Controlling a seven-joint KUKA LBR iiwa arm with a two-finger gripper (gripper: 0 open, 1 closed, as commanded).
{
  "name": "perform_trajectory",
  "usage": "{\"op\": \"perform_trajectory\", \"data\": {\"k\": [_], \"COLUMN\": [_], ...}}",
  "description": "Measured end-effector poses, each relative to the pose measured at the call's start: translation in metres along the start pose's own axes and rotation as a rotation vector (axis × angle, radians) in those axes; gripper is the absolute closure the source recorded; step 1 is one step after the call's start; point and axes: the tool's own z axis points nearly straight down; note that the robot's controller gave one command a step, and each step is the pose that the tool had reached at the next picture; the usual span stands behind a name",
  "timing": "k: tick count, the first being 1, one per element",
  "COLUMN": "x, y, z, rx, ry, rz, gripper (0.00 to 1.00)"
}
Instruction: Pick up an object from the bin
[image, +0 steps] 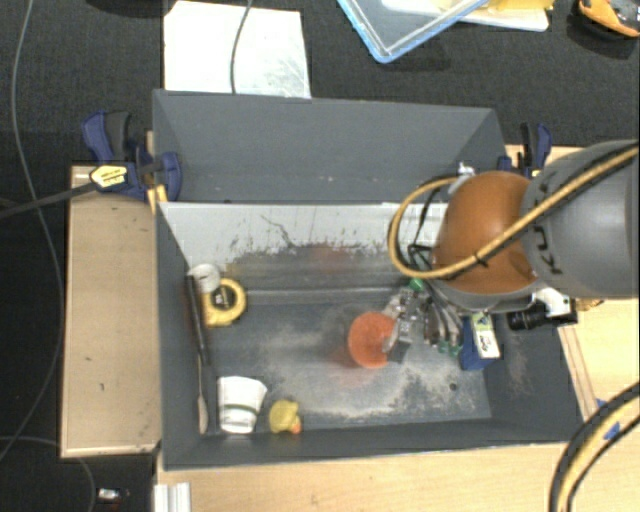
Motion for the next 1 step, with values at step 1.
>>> {"op": "perform_trajectory", "data": {"k": [1], "x": [0.0051], "y": [0.0133], "z": [-0.0611], "rx": [0.001], "ry": [0.009], "rz": [-0.004], "gripper": [1.00]}}
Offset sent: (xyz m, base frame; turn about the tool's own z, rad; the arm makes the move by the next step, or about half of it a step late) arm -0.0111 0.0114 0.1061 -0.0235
